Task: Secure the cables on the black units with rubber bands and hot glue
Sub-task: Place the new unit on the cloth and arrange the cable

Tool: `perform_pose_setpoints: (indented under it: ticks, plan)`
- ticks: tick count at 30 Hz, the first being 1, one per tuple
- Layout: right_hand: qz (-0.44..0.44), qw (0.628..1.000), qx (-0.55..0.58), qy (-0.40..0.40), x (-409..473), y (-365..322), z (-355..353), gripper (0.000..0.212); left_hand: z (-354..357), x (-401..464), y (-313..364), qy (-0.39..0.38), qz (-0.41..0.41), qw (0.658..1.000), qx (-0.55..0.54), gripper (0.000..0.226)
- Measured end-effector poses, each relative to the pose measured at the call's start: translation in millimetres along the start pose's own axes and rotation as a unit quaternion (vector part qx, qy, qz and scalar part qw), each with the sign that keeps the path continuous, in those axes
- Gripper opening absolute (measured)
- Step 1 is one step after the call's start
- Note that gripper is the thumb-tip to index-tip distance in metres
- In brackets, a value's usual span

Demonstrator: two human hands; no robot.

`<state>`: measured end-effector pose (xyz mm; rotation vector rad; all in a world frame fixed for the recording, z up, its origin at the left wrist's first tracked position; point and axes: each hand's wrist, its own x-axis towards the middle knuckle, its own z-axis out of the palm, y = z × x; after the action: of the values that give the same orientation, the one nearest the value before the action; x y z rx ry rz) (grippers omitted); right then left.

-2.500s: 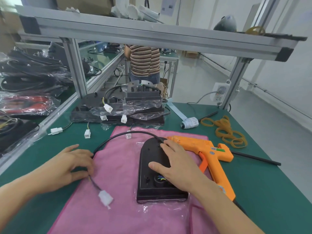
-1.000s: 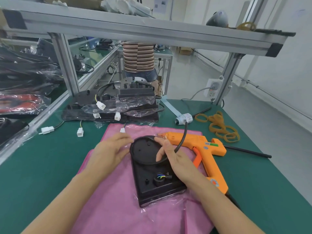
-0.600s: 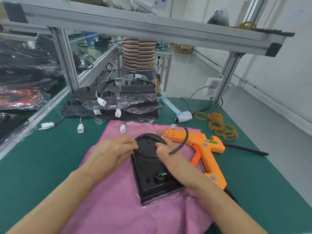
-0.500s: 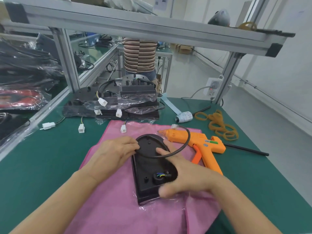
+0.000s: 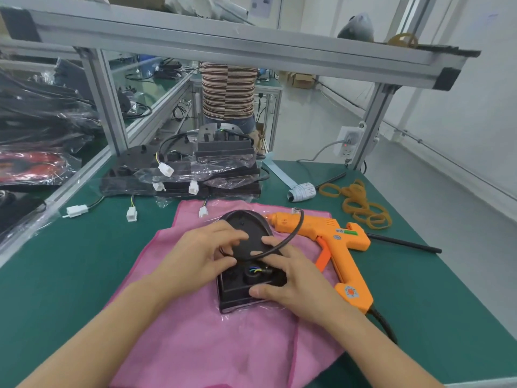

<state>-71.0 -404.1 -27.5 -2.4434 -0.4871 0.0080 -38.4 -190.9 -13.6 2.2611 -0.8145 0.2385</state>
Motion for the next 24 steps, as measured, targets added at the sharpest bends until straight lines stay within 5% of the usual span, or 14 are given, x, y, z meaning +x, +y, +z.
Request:
perform_pose_setpoints:
  ticks: [5,12,17,19,22,24]
  plan:
    - [0.020,0.999,0.024,0.014,-2.0,-1.0,6.4,0.061,4.1,5.7,12.1,-0.009,0.016,1.000,-0.007,0.009]
    - [0.054,0.993,0.091,0.044,-3.9,0.6,10.5,0.063,2.9,-7.8,10.4,-0.020,0.001,0.998,-0.057,0.016]
    - [0.037,0.997,0.069,0.008,-0.1,-2.0,2.9,0.062,5.7,-24.8,21.4,-0.003,0.063,0.995,0.082,0.010]
    - [0.050,0.989,0.136,-0.042,-0.1,-2.7,-7.6,0.059,10.7,-30.1,26.2,0.023,0.069,0.987,0.146,0.011]
    - [0.088,0.929,0.332,-0.141,-8.9,3.7,-30.8,0.054,20.0,-32.3,30.7,0.071,0.075,0.972,0.209,0.022]
    - [0.098,0.906,0.388,-0.139,-14.3,13.9,-45.0,0.041,24.2,-32.6,30.0,0.085,0.079,0.961,0.251,0.008]
